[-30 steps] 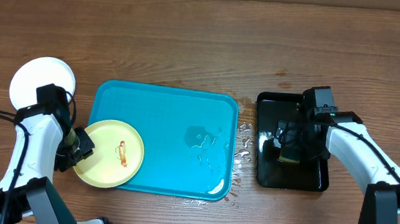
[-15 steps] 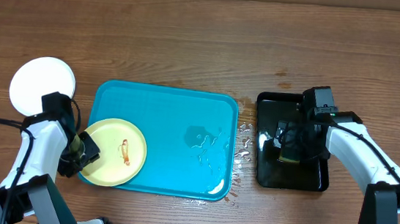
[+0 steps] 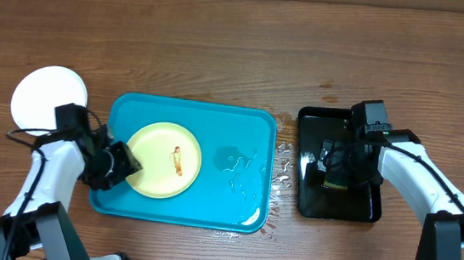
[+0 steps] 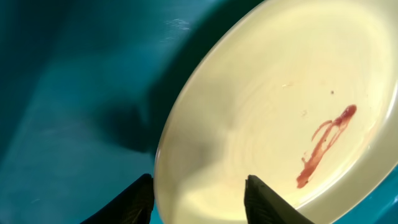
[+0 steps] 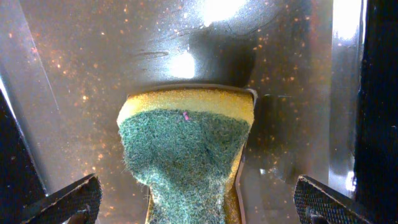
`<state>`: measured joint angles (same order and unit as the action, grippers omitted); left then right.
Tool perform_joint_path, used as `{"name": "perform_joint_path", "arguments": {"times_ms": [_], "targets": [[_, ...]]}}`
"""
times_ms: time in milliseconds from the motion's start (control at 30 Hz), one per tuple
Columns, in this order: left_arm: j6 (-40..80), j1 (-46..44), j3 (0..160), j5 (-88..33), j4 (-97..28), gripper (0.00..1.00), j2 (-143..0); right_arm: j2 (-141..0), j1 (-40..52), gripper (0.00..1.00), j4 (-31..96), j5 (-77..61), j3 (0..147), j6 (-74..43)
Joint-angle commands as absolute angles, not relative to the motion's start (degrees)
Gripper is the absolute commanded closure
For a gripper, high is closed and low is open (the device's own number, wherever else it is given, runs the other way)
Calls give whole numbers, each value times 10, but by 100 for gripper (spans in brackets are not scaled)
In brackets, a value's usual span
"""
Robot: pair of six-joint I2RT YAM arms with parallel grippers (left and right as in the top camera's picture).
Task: Clean dirty plates on tray and stack at the side
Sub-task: 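Grip the yellow plate rim and slide it to the teal tray's center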
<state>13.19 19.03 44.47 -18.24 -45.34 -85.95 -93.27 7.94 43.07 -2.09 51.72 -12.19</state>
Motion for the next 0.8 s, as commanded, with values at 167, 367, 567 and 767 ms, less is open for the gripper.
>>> {"name": "perform_joint_path", "arguments": {"times_ms": [167,367,567,767], "targets": [[117,84,429,-222,-411,46,-864,-925,78,0,429,-16,514,-124],[129,17,431,-237,-363,45,-864,-925,78,0,429,-15,514,-124],[154,11,494,-198,-408,45,-863,-925,78,0,429,-15,514,-124],[197,4,539,-84,-424,45,-863,-925,78,0,429,-15,514,-124]]}}
